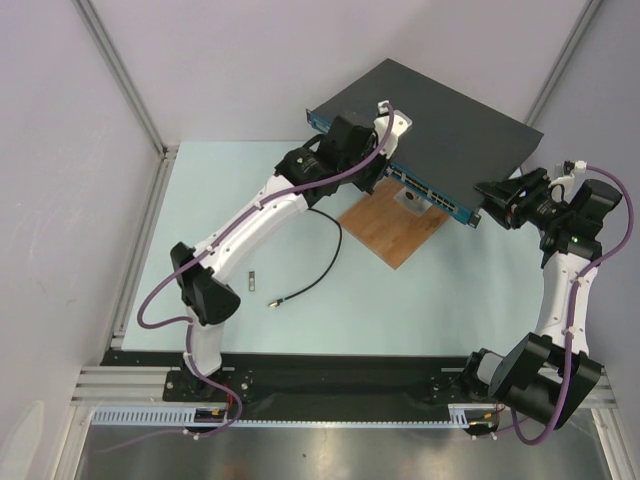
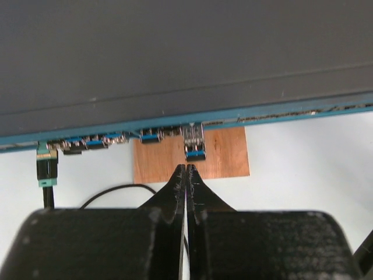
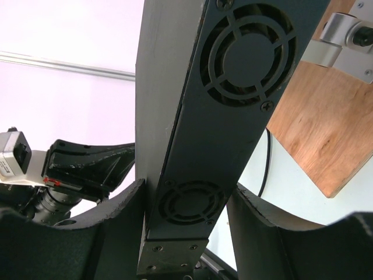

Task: Insert the plug into the switch port

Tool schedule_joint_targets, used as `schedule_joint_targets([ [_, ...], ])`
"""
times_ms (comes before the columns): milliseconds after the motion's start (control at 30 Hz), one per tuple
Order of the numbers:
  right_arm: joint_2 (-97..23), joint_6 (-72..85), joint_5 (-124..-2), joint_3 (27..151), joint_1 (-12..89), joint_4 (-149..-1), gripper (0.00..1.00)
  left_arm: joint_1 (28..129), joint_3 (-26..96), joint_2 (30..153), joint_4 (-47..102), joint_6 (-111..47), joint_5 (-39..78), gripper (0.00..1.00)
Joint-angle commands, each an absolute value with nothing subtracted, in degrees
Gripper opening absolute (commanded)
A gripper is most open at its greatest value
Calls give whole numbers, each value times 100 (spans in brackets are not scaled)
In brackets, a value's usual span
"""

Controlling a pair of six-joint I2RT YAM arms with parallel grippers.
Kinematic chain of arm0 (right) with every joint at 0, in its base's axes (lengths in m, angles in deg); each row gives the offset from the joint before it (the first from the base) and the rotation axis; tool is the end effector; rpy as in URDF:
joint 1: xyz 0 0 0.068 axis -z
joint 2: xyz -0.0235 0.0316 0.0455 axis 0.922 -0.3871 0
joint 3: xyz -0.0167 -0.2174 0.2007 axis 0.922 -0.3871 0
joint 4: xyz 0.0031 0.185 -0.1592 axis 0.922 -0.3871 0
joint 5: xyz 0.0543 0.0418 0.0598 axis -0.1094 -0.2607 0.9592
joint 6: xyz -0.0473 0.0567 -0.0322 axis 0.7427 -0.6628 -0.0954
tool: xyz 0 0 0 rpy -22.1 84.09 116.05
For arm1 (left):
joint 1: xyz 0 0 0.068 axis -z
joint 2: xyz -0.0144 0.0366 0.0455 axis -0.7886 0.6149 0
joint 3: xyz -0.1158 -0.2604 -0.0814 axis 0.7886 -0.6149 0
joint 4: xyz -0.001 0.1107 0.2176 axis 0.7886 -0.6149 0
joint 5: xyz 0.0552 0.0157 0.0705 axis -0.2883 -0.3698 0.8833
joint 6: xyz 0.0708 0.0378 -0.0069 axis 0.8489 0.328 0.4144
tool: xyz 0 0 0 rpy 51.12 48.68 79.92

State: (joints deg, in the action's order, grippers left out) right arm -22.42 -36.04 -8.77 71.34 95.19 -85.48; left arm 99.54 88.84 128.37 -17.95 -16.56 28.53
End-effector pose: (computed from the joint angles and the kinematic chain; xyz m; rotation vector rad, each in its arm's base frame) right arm 0.2397 -0.0579 0.3659 0.5329 1.8496 1.2695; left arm 0.3103 -0.3372 0.4228 0.9115 1.9113 -0.4476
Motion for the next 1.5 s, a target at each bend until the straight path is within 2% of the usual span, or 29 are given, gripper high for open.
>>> schedule_joint_targets([
  [0,-2302,-3269,-964,7357,9421,-8437,0,9969,9305,12935,-1619,-1824,2736,0],
  [533,-2329,-3207,-999,7339,9421,-8498,0,9978,9507,13233,-1329,-2209,2771,0],
  [867,-2329,-3164,-1008,7322,9403,-8525,0,10075,9560,13339,-777,-2580,3501,0],
  [1367,-2329,-3084,-990,7348,9395,-8569,0,10119,9868,13629,-248,-2791,3396,0],
  [1467,-2346,-3058,-955,7418,9438,-8578,0,10110,9589,13359,-335,-2633,3256,5],
])
